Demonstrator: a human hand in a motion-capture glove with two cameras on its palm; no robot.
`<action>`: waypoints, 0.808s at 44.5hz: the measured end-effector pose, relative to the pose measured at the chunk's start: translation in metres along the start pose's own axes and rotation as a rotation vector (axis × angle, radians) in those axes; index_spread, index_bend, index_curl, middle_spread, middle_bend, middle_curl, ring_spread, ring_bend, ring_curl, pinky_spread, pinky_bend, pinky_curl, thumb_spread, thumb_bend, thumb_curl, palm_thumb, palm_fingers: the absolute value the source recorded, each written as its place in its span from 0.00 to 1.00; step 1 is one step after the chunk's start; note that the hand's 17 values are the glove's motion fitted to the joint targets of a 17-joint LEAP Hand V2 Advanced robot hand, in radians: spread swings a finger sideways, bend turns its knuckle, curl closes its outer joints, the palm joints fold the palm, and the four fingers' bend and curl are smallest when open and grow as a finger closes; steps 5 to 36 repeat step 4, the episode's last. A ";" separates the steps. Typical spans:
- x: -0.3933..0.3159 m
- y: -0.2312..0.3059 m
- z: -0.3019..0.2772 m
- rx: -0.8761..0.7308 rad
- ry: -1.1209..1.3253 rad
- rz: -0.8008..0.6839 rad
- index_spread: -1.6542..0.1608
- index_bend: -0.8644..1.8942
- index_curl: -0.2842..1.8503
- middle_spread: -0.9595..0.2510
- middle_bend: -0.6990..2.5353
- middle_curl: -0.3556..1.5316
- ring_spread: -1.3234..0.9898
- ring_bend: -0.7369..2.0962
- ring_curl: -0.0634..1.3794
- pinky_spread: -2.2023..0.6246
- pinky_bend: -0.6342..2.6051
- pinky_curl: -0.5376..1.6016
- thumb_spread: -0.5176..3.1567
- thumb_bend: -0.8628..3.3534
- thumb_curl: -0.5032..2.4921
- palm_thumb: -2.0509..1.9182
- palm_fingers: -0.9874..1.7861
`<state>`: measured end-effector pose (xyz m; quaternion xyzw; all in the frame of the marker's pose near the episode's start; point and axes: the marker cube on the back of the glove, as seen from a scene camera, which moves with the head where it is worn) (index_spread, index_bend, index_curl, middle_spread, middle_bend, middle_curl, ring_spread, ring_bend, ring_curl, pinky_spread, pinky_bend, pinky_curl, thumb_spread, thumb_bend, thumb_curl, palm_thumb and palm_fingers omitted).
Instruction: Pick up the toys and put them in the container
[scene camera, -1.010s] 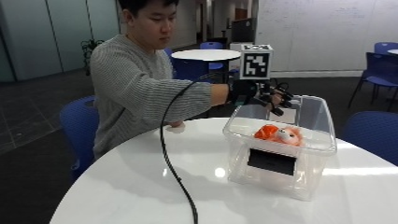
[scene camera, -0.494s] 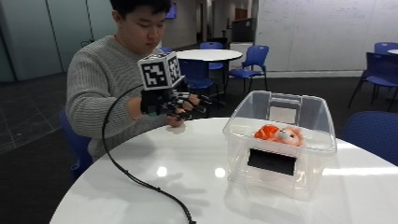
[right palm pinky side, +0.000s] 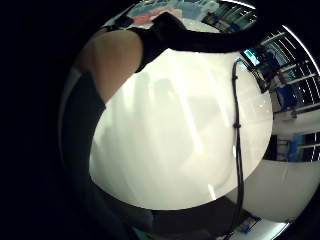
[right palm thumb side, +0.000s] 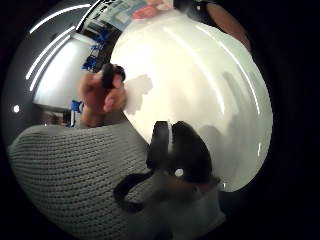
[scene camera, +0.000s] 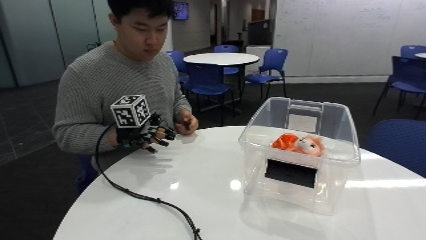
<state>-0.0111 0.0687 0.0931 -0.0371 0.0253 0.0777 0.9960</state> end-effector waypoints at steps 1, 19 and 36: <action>0.002 0.000 0.000 0.003 -0.001 0.001 0.68 0.38 0.32 0.62 0.27 0.40 0.51 0.38 0.29 0.80 0.43 0.39 0.53 0.20 0.29 0.52 0.37; 0.004 0.000 -0.001 0.012 -0.005 0.000 0.68 0.38 0.32 0.62 0.27 0.40 0.51 0.38 0.29 0.80 0.43 0.39 0.53 0.20 0.29 0.52 0.37; 0.004 0.000 -0.001 0.012 -0.005 0.000 0.68 0.38 0.32 0.62 0.27 0.40 0.51 0.38 0.29 0.80 0.43 0.39 0.53 0.20 0.29 0.52 0.37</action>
